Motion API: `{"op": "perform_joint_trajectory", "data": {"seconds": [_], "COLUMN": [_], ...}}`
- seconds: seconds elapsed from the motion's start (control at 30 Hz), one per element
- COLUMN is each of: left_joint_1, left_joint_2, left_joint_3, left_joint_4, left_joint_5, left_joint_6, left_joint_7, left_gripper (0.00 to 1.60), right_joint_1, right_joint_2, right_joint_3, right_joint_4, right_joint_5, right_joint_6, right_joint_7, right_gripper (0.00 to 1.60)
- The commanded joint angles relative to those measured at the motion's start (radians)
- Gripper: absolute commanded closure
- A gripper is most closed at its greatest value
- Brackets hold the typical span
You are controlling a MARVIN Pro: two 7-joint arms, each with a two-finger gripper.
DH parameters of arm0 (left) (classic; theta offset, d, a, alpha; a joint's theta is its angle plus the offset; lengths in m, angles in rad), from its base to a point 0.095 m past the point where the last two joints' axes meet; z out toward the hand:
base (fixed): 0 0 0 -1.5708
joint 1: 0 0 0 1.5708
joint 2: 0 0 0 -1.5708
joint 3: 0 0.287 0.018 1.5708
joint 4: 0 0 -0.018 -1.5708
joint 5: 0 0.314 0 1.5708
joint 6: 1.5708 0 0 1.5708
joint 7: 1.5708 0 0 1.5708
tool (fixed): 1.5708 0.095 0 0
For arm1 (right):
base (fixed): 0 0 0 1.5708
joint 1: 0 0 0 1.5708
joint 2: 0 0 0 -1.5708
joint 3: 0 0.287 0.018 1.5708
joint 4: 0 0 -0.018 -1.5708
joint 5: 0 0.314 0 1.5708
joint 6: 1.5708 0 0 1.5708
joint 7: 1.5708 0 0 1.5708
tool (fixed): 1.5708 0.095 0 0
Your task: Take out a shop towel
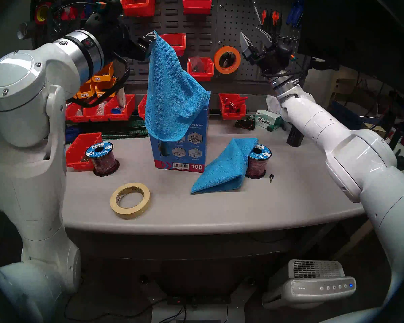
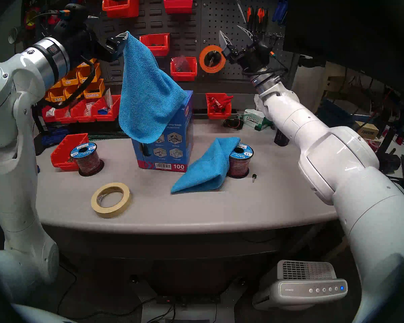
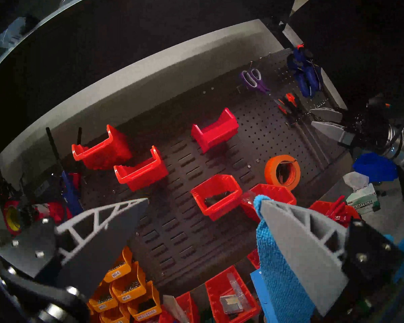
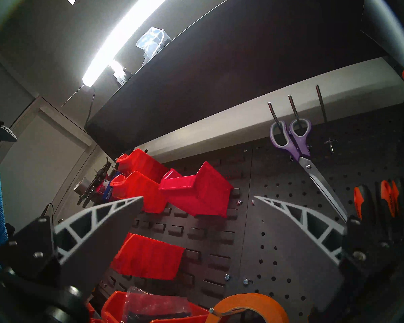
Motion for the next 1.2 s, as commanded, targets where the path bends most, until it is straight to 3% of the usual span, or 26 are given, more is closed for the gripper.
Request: {"op": "perform_joint_trajectory", "data": {"seconds": [0.0, 0.03, 0.07, 0.43, 0.67, 0.8, 0.83, 0.93, 1.03, 1.17], "left_joint_1": [-0.013, -0.013, -0.071, -0.151, -0.197, -0.217, -0.260, -0.254, -0.283, -0.313], "left_joint_2": [-0.106, -0.106, -0.129, -0.237, -0.250, -0.239, -0.231, -0.204, -0.147, -0.079], "left_joint_3": [0.030, 0.030, 0.061, 0.178, 0.241, 0.281, 0.295, 0.317, 0.343, 0.356], "left_joint_4": [0.022, 0.022, 0.065, 0.202, 0.327, 0.407, 0.443, 0.474, 0.506, 0.483], "left_joint_5": [-0.055, -0.055, -0.068, -0.047, -0.008, 0.034, 0.046, 0.083, 0.112, 0.111], "left_joint_6": [-0.004, -0.004, -0.004, -0.088, -0.130, -0.176, -0.173, -0.214, -0.236, -0.238], "left_joint_7": [0.107, 0.107, 0.121, 0.204, 0.241, 0.253, 0.255, 0.247, 0.198, 0.121], "left_gripper": [0.00, 0.00, 0.00, 0.00, 0.00, 0.00, 0.00, 0.00, 0.00, 0.00], "right_joint_1": [0.004, 0.004, -0.005, -0.042, -0.053, -0.061, -0.064, -0.072, -0.081, -0.090], "right_joint_2": [0.012, 0.012, 0.016, 0.036, 0.049, 0.054, 0.055, 0.060, 0.071, 0.082], "right_joint_3": [0.003, 0.003, 0.000, -0.007, -0.004, -0.002, -0.002, 0.001, 0.008, 0.014], "right_joint_4": [-0.049, -0.049, -0.056, -0.058, -0.059, -0.070, -0.075, -0.089, -0.111, -0.132], "right_joint_5": [-0.024, -0.024, -0.033, -0.065, -0.080, -0.090, -0.092, -0.098, -0.105, -0.112], "right_joint_6": [-0.110, -0.110, -0.128, -0.128, -0.128, -0.128, -0.128, -0.128, -0.128, -0.128], "right_joint_7": [0.037, 0.037, 0.007, -0.100, -0.116, -0.114, -0.112, -0.106, -0.099, -0.099], "right_gripper": [0.00, 0.00, 0.00, 0.00, 0.00, 0.00, 0.00, 0.00, 0.00, 0.00]}}
